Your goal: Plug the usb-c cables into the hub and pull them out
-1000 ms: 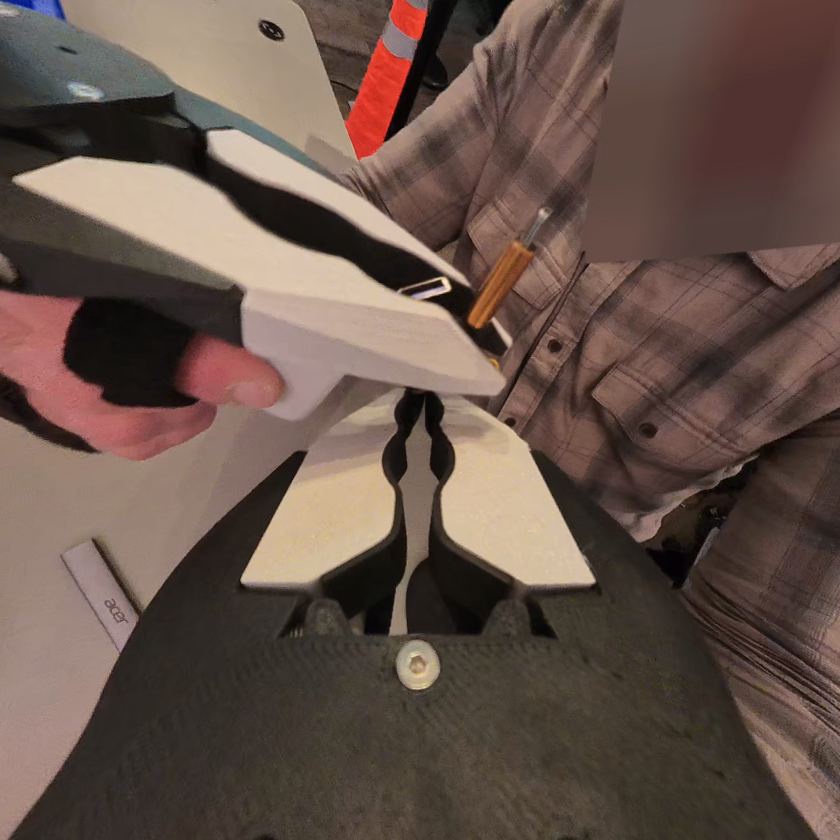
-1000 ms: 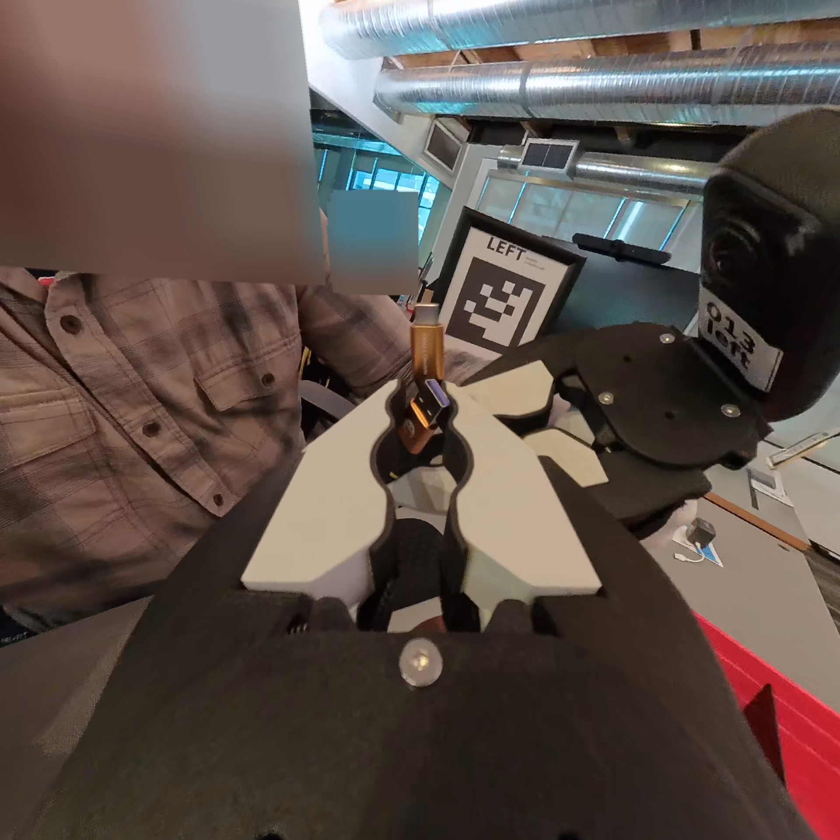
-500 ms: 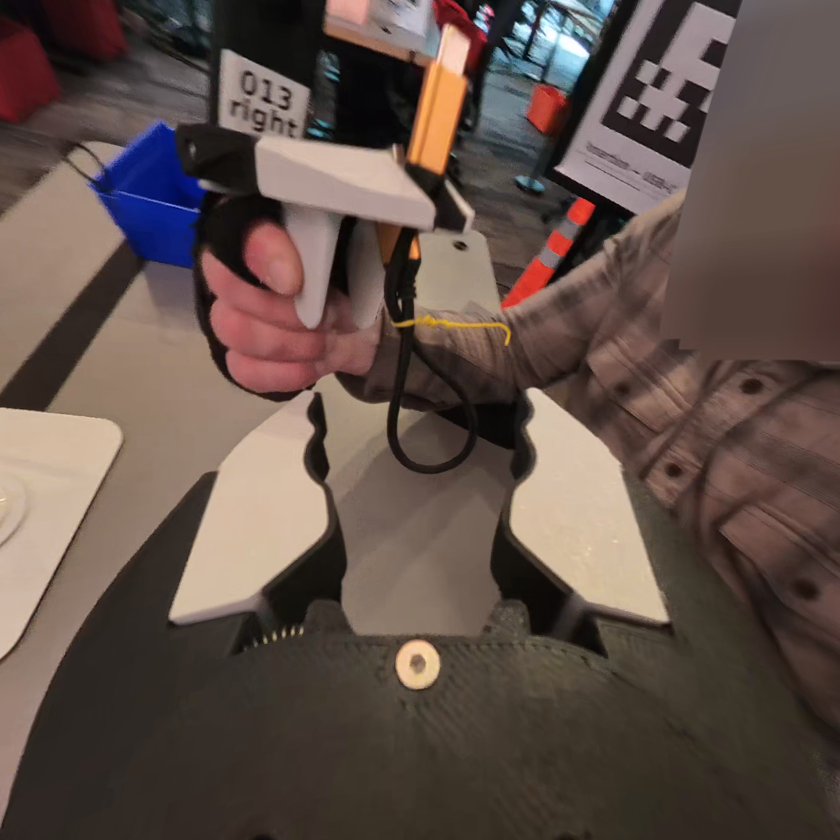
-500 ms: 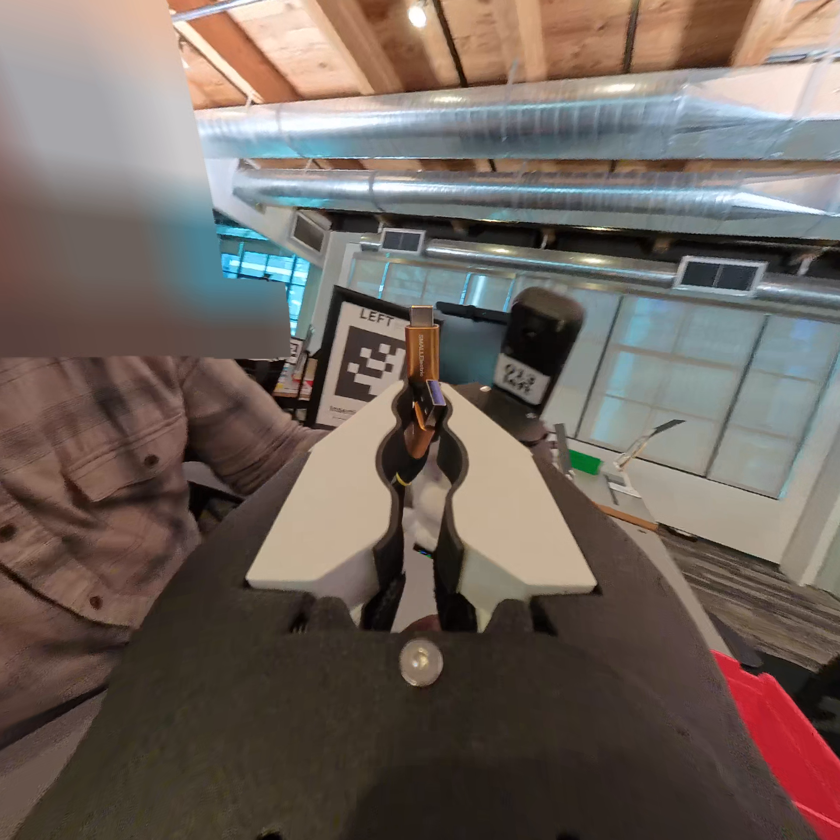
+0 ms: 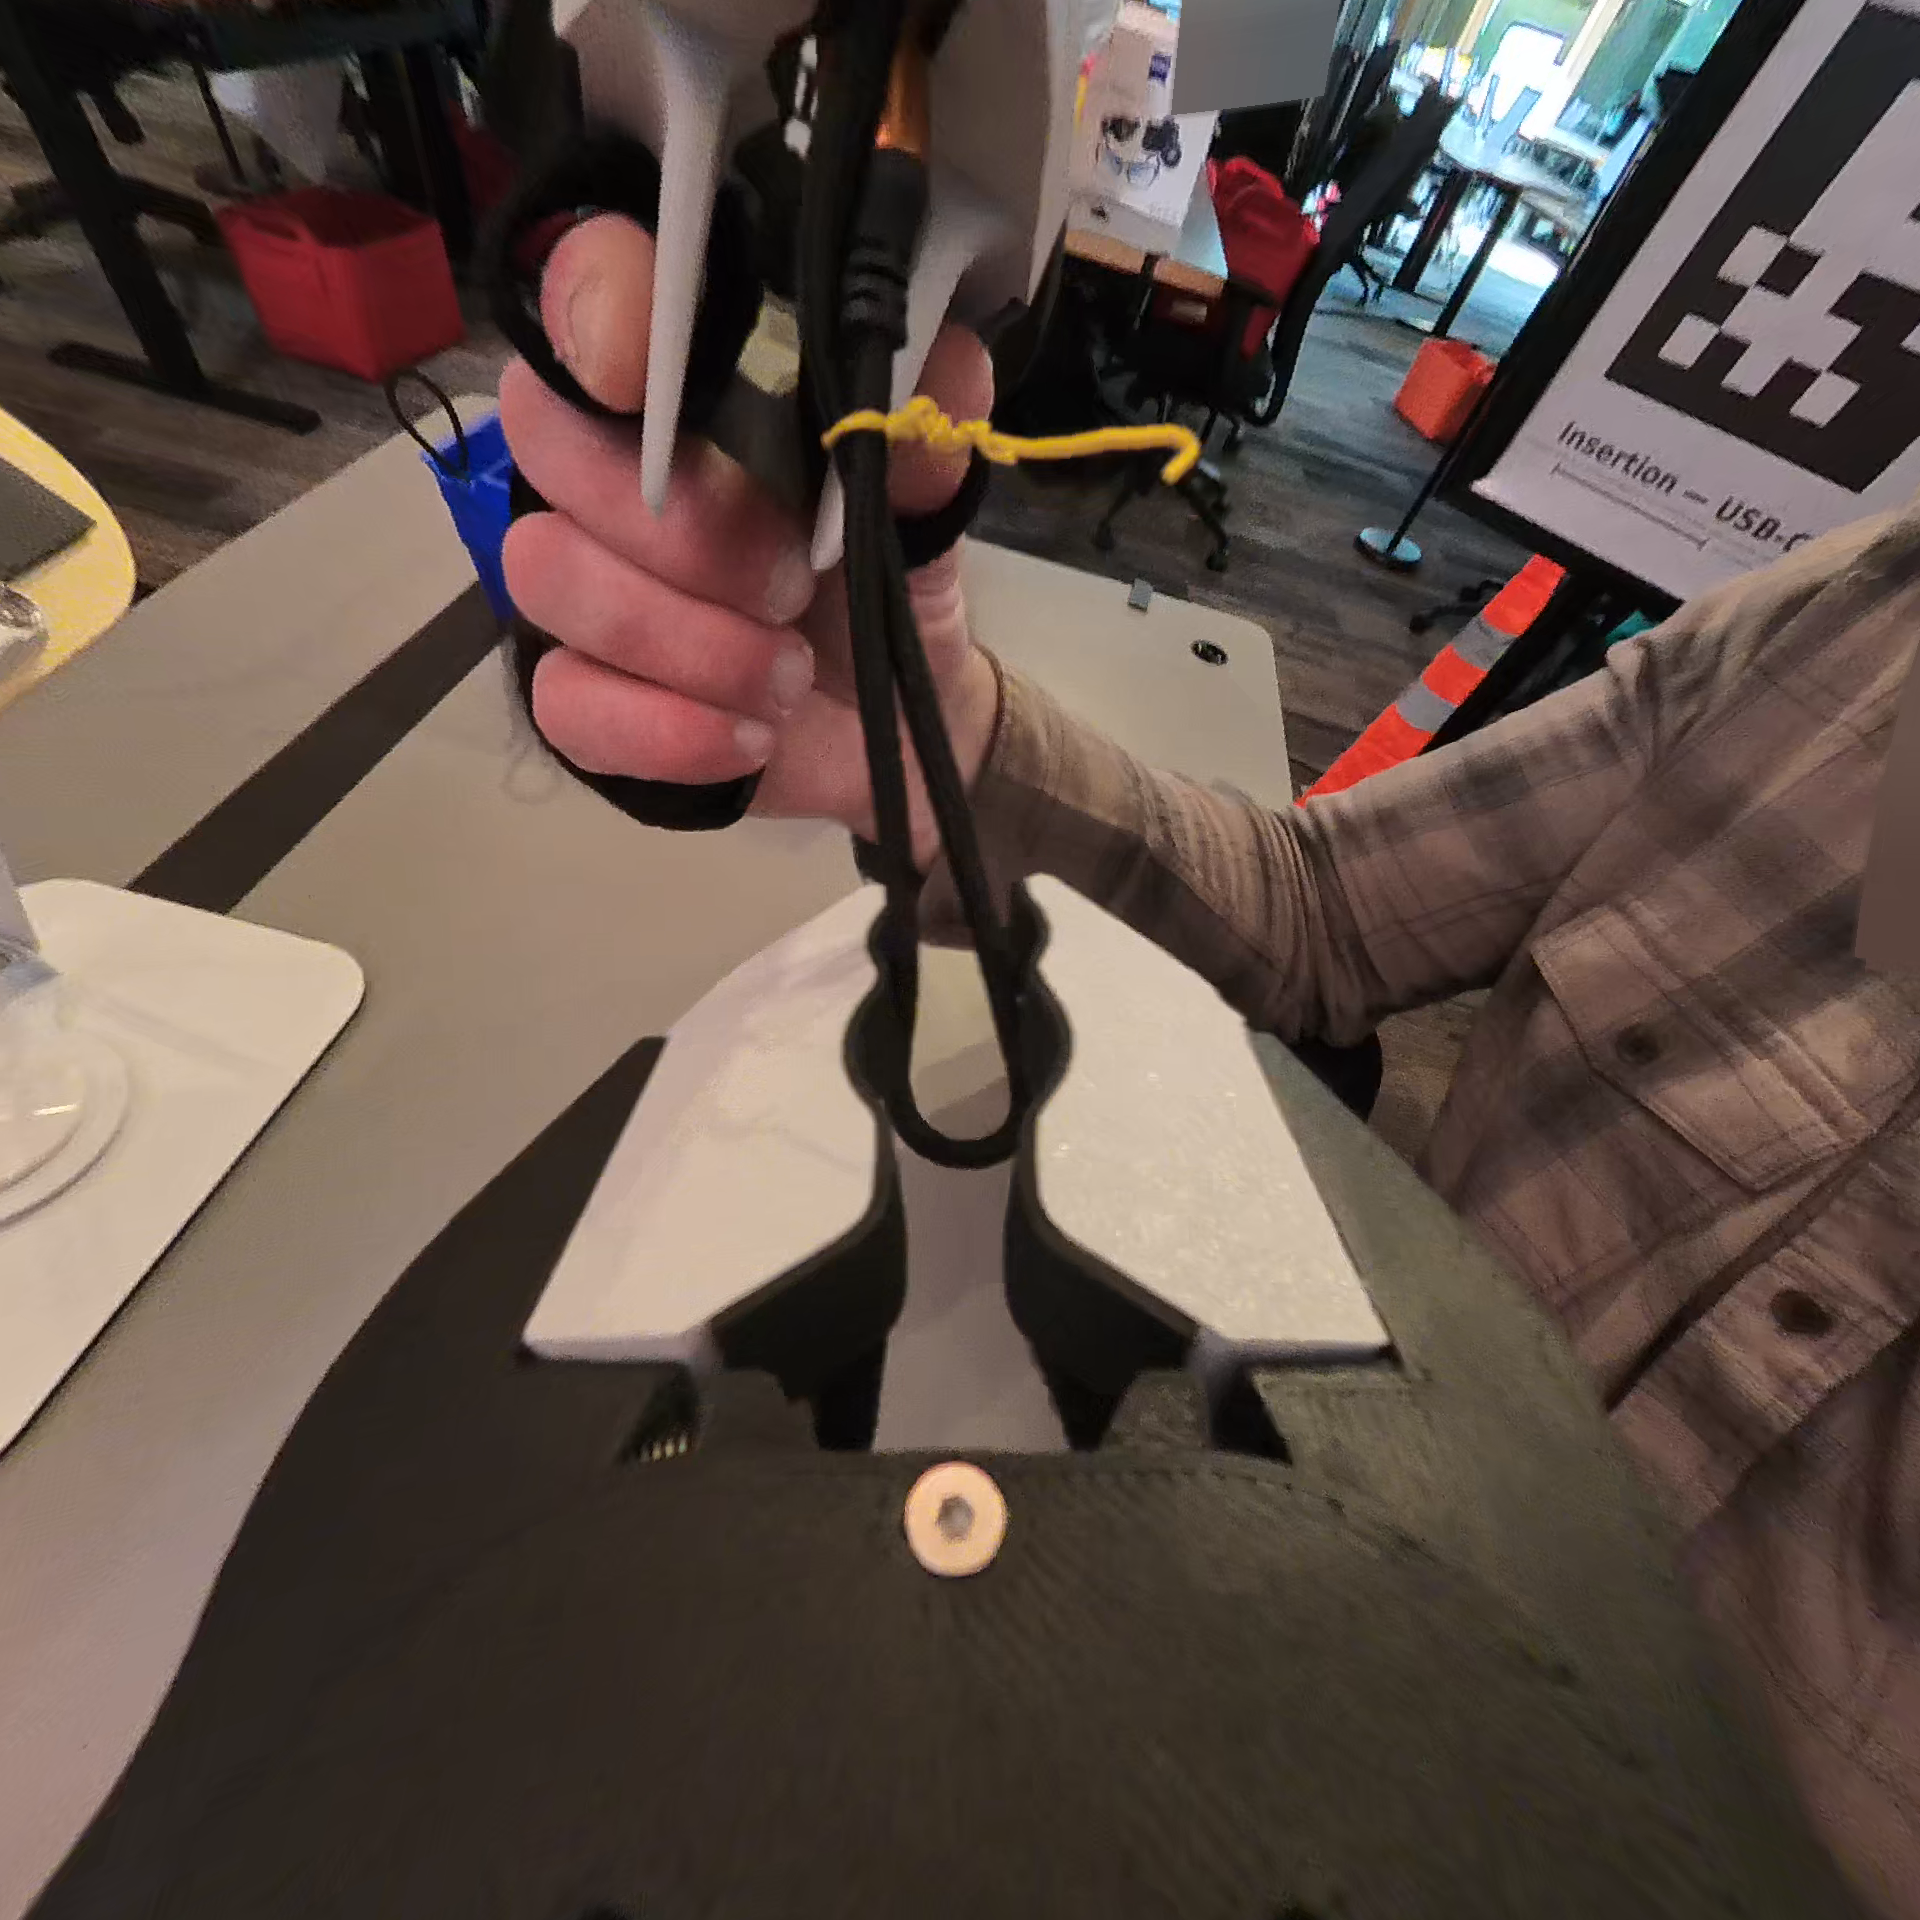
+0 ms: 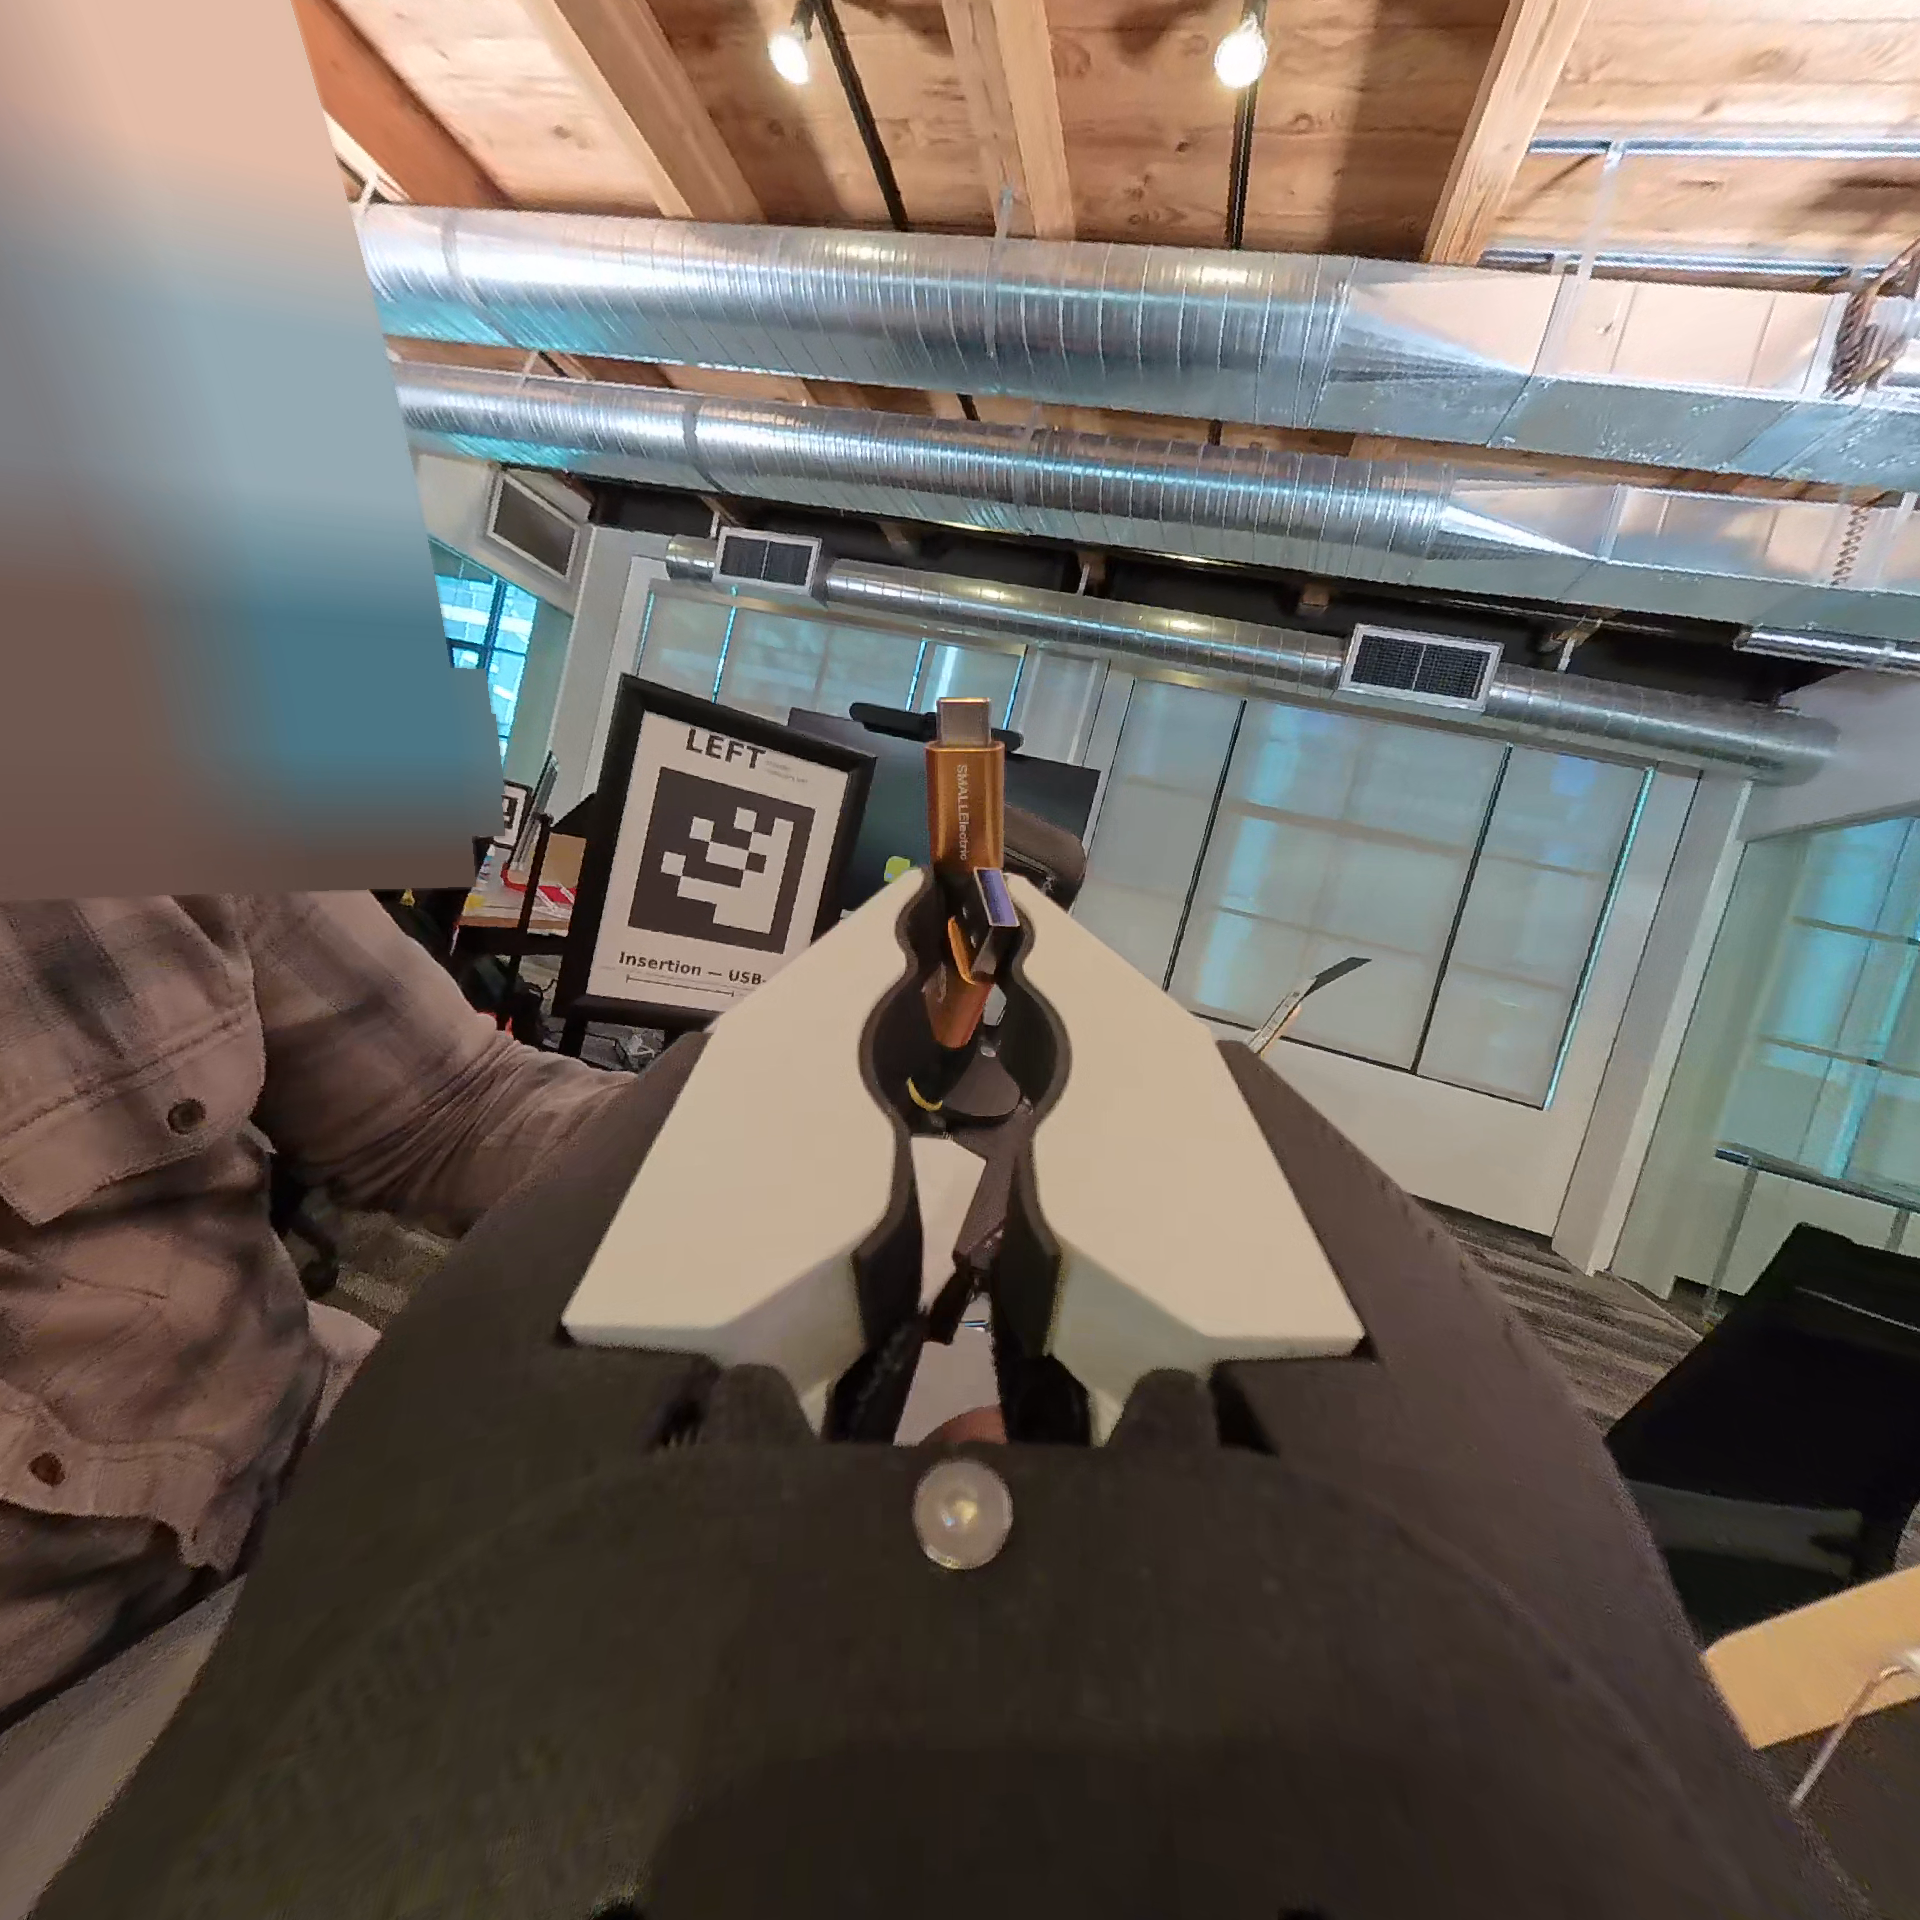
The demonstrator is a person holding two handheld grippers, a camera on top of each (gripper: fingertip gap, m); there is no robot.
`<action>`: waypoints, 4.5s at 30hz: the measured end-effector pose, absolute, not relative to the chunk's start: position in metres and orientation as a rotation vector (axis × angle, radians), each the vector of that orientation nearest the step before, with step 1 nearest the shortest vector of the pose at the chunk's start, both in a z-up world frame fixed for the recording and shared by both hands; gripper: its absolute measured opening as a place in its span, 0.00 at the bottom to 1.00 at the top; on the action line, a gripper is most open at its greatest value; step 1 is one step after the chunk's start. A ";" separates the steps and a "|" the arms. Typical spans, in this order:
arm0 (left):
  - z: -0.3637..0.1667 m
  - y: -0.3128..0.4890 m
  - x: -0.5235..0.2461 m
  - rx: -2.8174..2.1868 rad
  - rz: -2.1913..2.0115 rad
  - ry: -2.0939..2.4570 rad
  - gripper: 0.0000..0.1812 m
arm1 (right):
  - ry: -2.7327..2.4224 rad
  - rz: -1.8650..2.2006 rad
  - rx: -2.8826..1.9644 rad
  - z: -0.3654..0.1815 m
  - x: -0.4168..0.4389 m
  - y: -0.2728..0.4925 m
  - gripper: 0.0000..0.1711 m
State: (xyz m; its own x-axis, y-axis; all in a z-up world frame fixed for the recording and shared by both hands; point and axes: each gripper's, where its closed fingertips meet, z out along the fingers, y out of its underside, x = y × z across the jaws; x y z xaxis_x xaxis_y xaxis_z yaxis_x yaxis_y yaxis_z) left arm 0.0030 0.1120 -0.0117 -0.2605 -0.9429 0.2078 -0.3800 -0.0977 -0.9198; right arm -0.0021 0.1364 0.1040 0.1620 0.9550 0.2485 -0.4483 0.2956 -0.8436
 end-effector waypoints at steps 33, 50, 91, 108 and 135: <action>-0.019 0.141 0.007 -1.482 -1.285 1.548 0.02 | -0.886 1.337 -0.764 0.083 -0.017 0.156 0.04; -0.083 0.155 -0.102 -1.914 -0.666 2.140 0.02 | -1.341 0.678 -1.101 0.015 -0.012 0.157 0.25; -0.070 0.180 -0.174 -2.020 -0.752 2.013 0.35 | -1.458 0.937 -1.092 -0.052 -0.085 0.167 0.05; -0.021 0.183 -0.112 -1.634 -0.820 1.586 0.21 | -1.256 1.144 -0.925 -0.020 -0.110 0.159 0.05; -0.038 0.169 -0.110 -1.556 -0.917 1.437 0.00 | -1.238 1.224 -1.067 -0.027 -0.108 0.169 0.00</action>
